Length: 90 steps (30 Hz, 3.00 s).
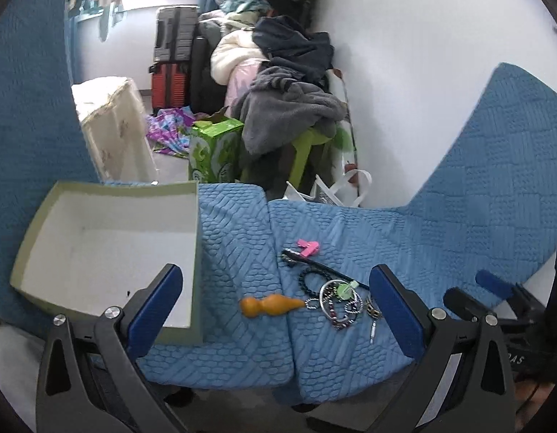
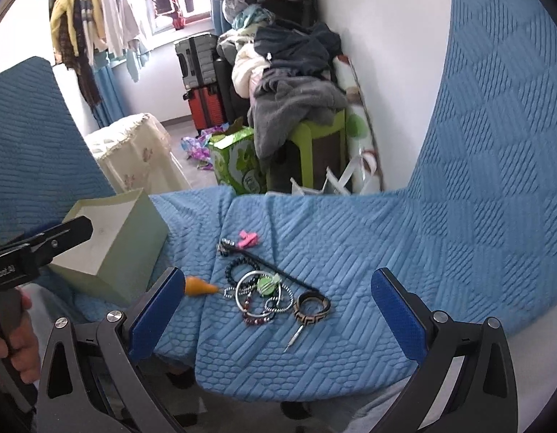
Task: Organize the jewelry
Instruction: 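Grasp the orange gourd ornament with the left gripper while the right gripper reaches the jewelry, then grasp the green keychain with the right gripper and lift it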
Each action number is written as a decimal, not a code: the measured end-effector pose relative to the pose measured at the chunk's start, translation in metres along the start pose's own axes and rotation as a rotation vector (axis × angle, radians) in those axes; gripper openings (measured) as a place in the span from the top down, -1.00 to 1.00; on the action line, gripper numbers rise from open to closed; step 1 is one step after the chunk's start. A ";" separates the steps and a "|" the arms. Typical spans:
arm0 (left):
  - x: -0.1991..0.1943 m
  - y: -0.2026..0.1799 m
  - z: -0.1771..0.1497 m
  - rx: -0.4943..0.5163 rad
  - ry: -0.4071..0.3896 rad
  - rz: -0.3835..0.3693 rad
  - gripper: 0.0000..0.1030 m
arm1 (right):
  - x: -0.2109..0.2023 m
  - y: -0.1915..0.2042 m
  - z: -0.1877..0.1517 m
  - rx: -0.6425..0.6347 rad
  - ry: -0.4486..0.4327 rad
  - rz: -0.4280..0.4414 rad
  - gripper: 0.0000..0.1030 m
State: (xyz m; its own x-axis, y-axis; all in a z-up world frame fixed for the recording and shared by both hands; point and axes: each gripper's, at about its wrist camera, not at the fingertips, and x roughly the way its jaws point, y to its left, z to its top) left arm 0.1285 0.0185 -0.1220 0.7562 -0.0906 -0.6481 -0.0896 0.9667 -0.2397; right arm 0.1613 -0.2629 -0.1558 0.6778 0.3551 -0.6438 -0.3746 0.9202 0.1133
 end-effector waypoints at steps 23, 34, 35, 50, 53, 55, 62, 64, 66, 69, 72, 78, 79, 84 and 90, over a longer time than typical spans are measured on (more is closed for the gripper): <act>0.102 -0.012 -0.052 0.185 0.193 -0.048 -0.17 | 0.128 0.000 -0.035 -0.032 0.143 0.132 0.23; 0.137 -0.013 -0.047 0.294 0.239 -0.013 -0.17 | 0.155 0.005 -0.034 -0.110 0.170 0.080 0.23; 0.140 -0.013 -0.049 0.307 0.261 -0.012 -0.17 | 0.157 0.006 -0.034 -0.123 0.175 0.075 0.23; 0.138 -0.006 -0.058 0.213 0.338 -0.032 0.32 | 0.166 0.009 -0.041 -0.154 0.208 0.052 0.23; 0.135 -0.003 -0.058 0.183 0.334 -0.042 0.32 | 0.165 0.011 -0.042 -0.168 0.206 0.047 0.24; 0.133 -0.003 -0.057 0.175 0.330 -0.042 0.32 | 0.166 0.012 -0.043 -0.168 0.207 0.045 0.24; 0.133 0.000 -0.055 0.141 0.338 -0.067 0.32 | 0.165 0.017 -0.046 -0.195 0.210 0.029 0.40; 0.132 0.001 -0.054 0.131 0.339 -0.074 0.32 | 0.163 0.017 -0.047 -0.191 0.206 0.024 0.42; 0.130 0.001 -0.055 0.125 0.339 -0.083 0.32 | 0.159 0.015 -0.046 -0.176 0.200 0.020 0.56; 0.128 0.002 -0.053 0.117 0.338 -0.098 0.32 | 0.151 0.012 -0.042 -0.152 0.181 0.034 0.63; 0.124 0.003 -0.051 0.106 0.331 -0.110 0.32 | 0.146 0.016 -0.042 -0.170 0.166 0.022 0.77; 0.117 0.010 -0.044 0.070 0.313 -0.136 0.32 | 0.141 0.022 -0.045 -0.165 0.177 0.024 0.88; 0.115 0.012 -0.043 0.062 0.309 -0.143 0.32 | 0.141 0.021 -0.045 -0.157 0.179 0.027 0.88; 0.111 0.015 -0.040 0.035 0.307 -0.166 0.32 | 0.129 0.021 -0.046 -0.128 0.174 0.035 0.89; 0.110 0.014 -0.039 0.021 0.305 -0.185 0.32 | 0.119 0.023 -0.048 -0.117 0.166 0.039 0.89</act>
State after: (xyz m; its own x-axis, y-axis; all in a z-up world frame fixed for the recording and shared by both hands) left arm 0.1857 0.0132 -0.2250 0.5298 -0.3285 -0.7819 0.0463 0.9318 -0.3601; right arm 0.2026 -0.2076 -0.2661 0.5510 0.3493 -0.7579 -0.4765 0.8773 0.0579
